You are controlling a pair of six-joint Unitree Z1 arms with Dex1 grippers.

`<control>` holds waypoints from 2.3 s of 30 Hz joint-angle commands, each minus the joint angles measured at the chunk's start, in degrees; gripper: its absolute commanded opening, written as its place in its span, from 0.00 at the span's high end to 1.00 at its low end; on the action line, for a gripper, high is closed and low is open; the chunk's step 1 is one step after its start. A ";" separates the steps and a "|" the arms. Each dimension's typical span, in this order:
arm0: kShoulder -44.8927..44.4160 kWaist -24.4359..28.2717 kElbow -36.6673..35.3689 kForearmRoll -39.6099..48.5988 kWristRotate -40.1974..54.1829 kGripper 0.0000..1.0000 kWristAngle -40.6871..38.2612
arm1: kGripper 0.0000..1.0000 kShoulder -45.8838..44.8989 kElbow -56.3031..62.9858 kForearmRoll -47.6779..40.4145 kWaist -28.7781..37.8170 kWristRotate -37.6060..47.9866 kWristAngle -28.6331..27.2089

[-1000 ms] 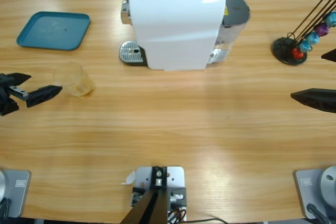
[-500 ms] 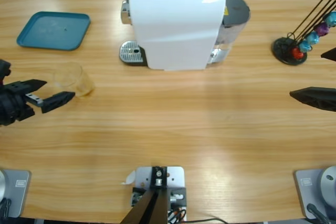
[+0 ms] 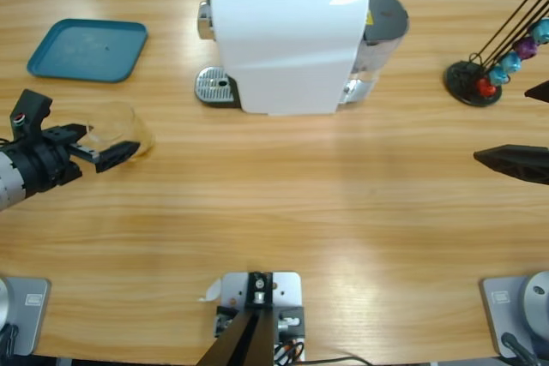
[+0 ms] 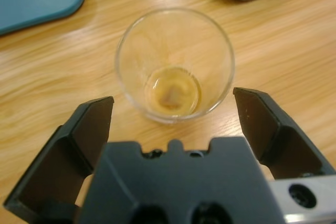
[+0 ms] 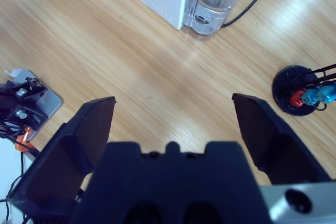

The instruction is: Pour coffee

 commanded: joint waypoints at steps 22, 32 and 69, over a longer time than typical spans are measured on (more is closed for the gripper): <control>4.69 -0.66 5.75 -10.51 2.22 0.00 4.06 | 0.00 1.26 2.58 -0.66 0.37 0.35 -1.43; 5.72 1.03 4.06 -10.33 2.36 0.00 4.29 | 0.00 0.64 3.98 -0.75 0.37 1.08 -1.36; 4.67 8.64 -0.39 -9.31 7.32 0.00 -2.11 | 0.00 2.14 6.57 -3.18 0.37 1.00 -2.57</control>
